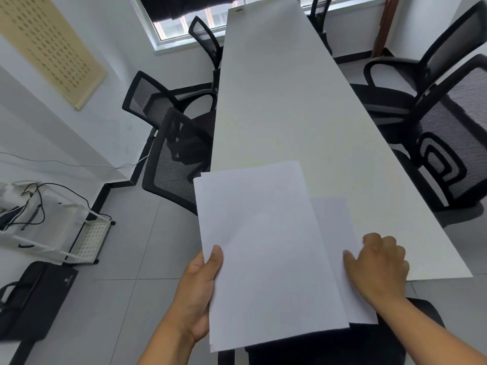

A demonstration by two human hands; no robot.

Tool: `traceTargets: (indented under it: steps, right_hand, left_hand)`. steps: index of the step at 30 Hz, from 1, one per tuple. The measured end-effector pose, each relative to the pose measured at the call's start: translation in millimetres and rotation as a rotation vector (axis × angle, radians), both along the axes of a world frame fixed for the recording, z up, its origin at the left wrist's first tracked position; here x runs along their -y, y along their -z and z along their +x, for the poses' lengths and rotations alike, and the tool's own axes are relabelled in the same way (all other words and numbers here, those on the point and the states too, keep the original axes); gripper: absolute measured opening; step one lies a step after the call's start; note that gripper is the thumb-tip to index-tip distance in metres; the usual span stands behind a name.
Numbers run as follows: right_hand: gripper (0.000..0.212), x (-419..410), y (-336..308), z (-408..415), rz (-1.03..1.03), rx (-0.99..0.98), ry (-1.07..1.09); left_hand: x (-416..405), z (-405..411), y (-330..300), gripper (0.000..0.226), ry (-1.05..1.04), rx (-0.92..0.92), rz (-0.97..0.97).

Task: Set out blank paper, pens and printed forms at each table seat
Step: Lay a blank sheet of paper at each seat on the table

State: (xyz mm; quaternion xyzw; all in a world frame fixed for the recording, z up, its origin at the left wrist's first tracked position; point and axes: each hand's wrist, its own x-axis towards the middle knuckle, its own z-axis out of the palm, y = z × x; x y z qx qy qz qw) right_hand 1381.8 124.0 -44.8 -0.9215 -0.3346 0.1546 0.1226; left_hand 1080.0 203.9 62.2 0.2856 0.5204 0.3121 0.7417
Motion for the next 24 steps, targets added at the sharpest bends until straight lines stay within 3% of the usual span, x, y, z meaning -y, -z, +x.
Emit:
traceTargets:
  steps: [2,5,9,11,15,24]
  right_hand:
    - [0.05,-0.7,-8.1,-4.8,0.048,-0.056,0.029]
    - [0.027,-6.1,-37.6,-17.7,0.281,-0.281,-0.02]
    - [0.065,-9.9,-99.9,-38.5,0.414,-0.97,-0.055]
    - [0.068,-5.5,-132.3,-48.2,0.415,-1.142,-0.075]
    - [0.027,2.4,-191.8,-65.1,0.497,-1.187,-0.134]
    - [0.022,32.6,-286.9,-105.8,0.62,-1.113,-0.175]
  left_hand:
    - [1.9,2.5,-2.7,0.039,0.009,-0.004,0.007]
    - [6.0,5.0,-10.2,0.038,0.021,-0.001,0.012]
    - [12.6,3.3,-30.4,0.039,0.026,0.012,0.024]
    - [15.9,1.1,-46.8,0.039,0.032,0.014,0.042]
    - [24.2,-7.2,-88.5,0.037,0.027,0.016,0.112]
    - [50.0,-39.7,-174.9,0.028,-0.025,-0.038,0.309]
